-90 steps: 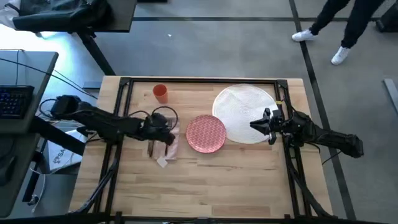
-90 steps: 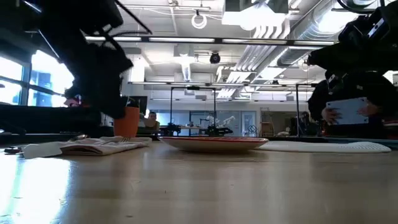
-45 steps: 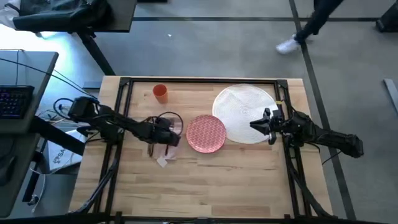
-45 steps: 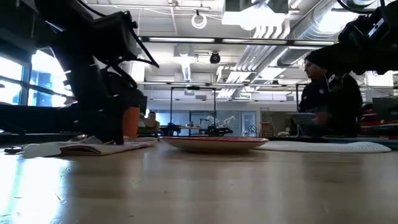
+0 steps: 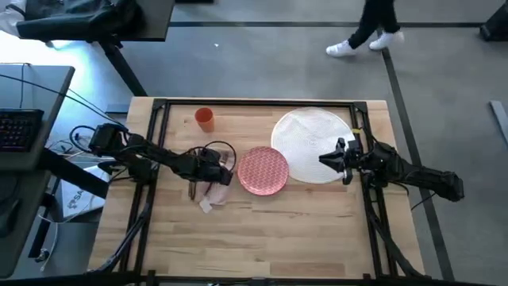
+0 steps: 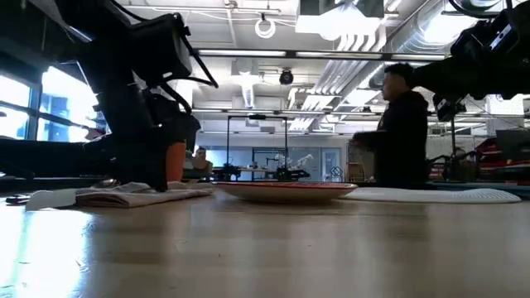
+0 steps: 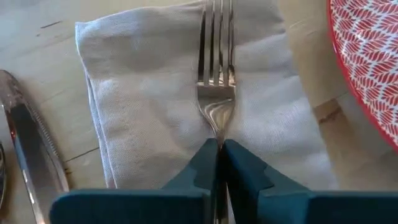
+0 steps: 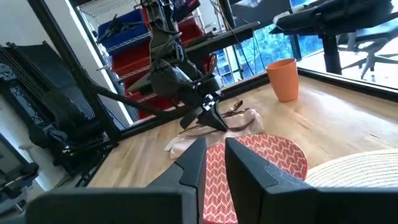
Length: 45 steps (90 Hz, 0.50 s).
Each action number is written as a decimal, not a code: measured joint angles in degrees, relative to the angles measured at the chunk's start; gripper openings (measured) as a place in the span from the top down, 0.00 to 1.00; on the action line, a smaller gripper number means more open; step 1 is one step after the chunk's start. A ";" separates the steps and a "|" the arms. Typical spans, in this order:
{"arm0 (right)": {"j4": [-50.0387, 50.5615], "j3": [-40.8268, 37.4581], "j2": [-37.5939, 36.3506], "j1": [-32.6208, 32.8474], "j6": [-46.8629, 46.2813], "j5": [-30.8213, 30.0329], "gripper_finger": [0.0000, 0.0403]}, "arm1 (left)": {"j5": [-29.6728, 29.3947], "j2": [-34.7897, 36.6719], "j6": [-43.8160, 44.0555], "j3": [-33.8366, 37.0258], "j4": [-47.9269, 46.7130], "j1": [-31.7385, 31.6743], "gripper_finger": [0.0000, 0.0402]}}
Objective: Set table place
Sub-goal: Move the fork beside the spoon
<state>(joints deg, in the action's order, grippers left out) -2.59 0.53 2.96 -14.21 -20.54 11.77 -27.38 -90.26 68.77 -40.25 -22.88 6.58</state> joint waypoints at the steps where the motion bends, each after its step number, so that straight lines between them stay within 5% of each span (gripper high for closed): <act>1: -0.01 0.01 0.00 0.01 -0.01 0.00 0.91 | 0.05 0.00 0.00 0.00 0.00 -0.05 0.99; 45: 0.00 0.00 0.00 0.01 -0.02 0.01 0.91 | 4.85 0.07 -0.39 0.00 0.11 -1.04 0.95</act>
<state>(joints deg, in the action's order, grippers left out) -2.59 0.52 2.96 -14.20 -20.56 11.78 -22.53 -90.19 68.38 -40.25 -22.76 5.54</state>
